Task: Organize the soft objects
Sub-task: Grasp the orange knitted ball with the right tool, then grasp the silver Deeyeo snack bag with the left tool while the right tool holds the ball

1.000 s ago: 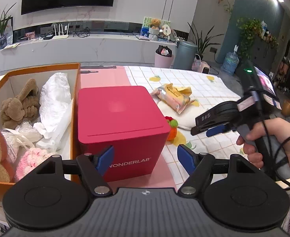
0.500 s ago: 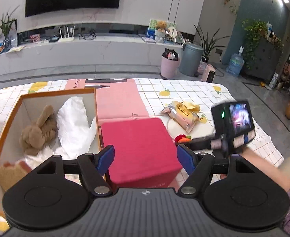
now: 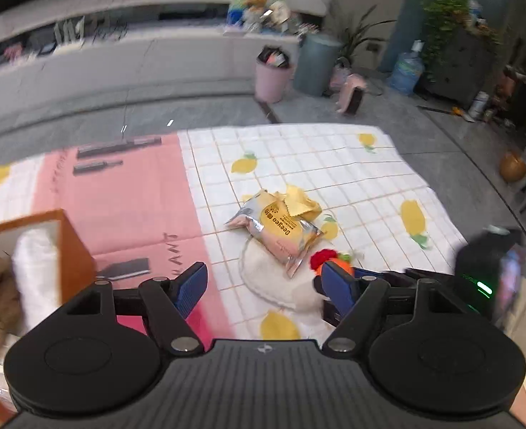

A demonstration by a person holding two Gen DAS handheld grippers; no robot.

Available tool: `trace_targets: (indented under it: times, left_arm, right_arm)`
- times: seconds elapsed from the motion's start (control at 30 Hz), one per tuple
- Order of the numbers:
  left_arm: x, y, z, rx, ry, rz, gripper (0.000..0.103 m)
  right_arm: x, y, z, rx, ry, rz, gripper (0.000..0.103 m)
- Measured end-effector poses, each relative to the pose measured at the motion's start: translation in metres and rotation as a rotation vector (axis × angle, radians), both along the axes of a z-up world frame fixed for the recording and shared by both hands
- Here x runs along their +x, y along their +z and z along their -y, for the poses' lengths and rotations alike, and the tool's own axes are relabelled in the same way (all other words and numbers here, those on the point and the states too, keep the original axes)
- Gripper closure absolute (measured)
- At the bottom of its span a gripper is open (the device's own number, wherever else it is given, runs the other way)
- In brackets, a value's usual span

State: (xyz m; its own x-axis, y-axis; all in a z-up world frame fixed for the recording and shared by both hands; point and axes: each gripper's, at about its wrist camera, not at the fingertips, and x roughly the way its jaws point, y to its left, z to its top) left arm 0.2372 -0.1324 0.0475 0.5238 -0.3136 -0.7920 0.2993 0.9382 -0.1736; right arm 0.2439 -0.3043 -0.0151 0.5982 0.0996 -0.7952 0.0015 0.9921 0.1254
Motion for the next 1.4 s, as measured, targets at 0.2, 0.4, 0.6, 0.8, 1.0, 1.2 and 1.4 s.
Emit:
trace_targets:
  times: [0.2, 0.4, 0.6, 0.8, 1.0, 1.2, 1.4]
  left_arm:
    - [0.054, -0.048, 0.036, -0.013, 0.167, -0.156, 0.016]
    - [0.103, -0.081, 0.066, -0.033, 0.215, -0.240, 0.014]
    - [0.127, -0.120, 0.099, 0.040, 0.192, -0.260, 0.014]
    - [0.134, -0.136, 0.111, 0.054, 0.241, -0.254, 0.013]
    - [0.139, -0.142, 0.121, 0.114, 0.263, -0.226, 0.009]
    - [0.128, -0.147, 0.112, 0.144, 0.223, -0.217, 0.015]
    - [0.102, -0.129, 0.103, 0.154, 0.146, -0.164, 0.058]
  right_arm:
    - [0.037, -0.023, 0.046, 0.014, -0.162, -0.133, 0.062]
    - [0.023, -0.014, 0.070, -0.006, -0.239, -0.117, 0.062]
    - [0.024, -0.039, 0.102, 0.114, -0.327, -0.175, 0.062]
    - [0.031, -0.045, 0.096, 0.120, -0.293, -0.176, 0.062]
    - [0.029, -0.046, 0.095, 0.110, -0.291, -0.182, 0.062]
    - [0.028, -0.046, 0.097, 0.118, -0.299, -0.180, 0.062]
    - [0.028, -0.045, 0.094, 0.113, -0.273, -0.178, 0.062]
